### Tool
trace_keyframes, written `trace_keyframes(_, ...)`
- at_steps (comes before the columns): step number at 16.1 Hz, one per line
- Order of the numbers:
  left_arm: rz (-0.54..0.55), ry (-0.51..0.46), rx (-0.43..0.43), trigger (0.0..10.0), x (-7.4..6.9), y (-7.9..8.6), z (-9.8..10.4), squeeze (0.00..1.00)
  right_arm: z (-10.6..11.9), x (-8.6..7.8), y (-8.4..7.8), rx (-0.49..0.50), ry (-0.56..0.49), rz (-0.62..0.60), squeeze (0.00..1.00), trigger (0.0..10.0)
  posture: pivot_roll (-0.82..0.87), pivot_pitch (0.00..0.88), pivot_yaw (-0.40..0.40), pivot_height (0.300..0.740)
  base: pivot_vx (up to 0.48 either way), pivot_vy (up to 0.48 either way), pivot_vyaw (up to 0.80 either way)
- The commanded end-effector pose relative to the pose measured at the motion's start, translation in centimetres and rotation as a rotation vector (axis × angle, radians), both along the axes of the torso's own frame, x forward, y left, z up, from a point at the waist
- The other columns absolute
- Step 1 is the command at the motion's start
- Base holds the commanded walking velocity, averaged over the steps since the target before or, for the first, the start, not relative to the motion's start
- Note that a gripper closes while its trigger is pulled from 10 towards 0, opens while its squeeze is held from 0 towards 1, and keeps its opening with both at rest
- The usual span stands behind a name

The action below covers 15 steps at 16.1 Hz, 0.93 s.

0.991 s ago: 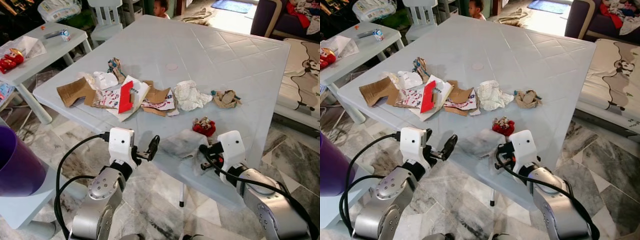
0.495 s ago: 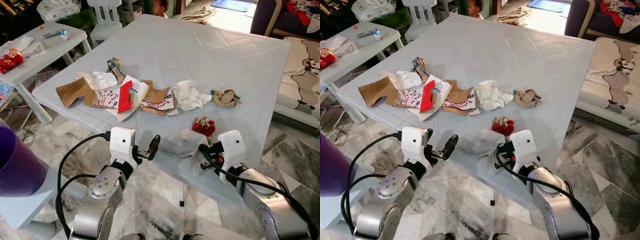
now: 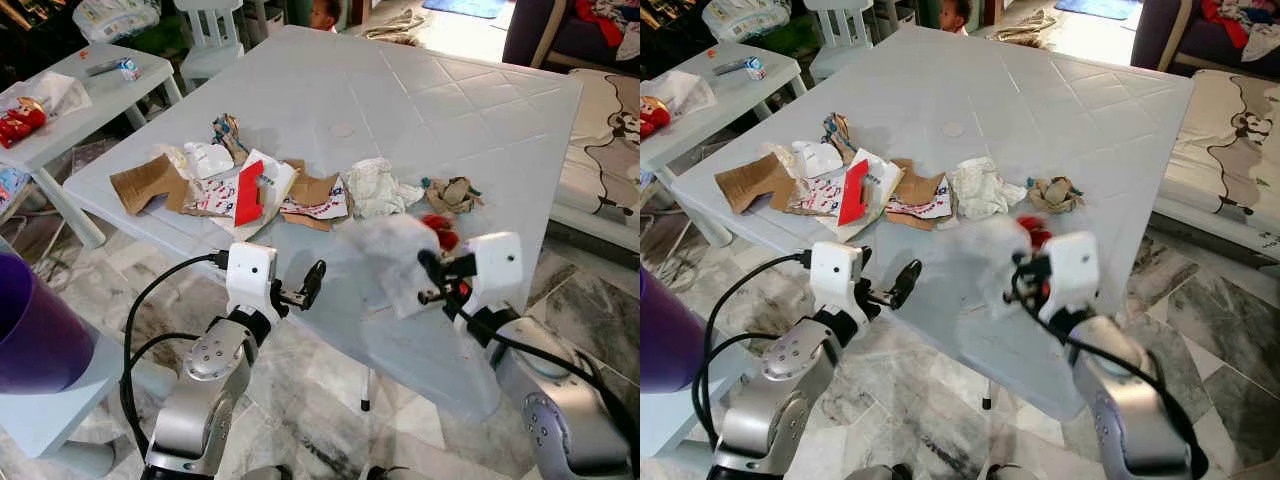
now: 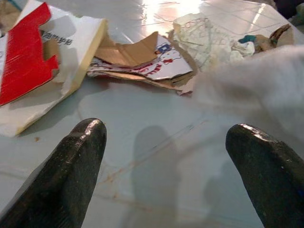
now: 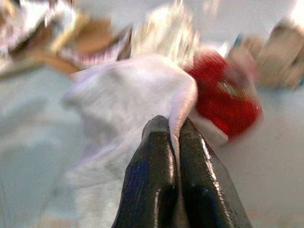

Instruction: Picking trash to rubbish bin

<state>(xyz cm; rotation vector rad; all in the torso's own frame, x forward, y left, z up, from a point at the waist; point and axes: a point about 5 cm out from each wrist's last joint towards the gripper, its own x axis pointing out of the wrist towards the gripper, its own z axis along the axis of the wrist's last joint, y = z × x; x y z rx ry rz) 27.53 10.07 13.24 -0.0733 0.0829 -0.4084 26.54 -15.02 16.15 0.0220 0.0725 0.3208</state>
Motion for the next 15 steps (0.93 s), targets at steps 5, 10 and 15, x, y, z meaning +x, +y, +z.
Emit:
trace_keyframes(5, -0.054, -0.029, 0.011, 10.0, 1.5, -1.4, 0.2, 0.00, 3.1, -0.5, -1.0, 0.056, -0.115, -0.045, 0.00, 10.0, -0.11, 0.162, 0.042, 0.740, 0.000, 0.000, 0.00)
trace_keyframes(10, -0.062, -0.041, 0.002, 10.0, 1.9, -1.7, 0.2, 0.00, 3.9, -0.2, -1.6, 0.066, -0.135, -0.082, 0.00, 10.0, -0.11, 0.154, 0.040, 0.740, 0.000, 0.000, 0.00)
trace_keyframes(15, -0.095, -0.055, 0.037, 10.0, 2.9, -2.4, 0.0, 0.00, 4.8, 0.8, -3.8, -0.051, -0.200, -0.243, 0.00, 10.0, -0.11, 0.155, 0.037, 0.740, 0.000, 0.000, 0.00)
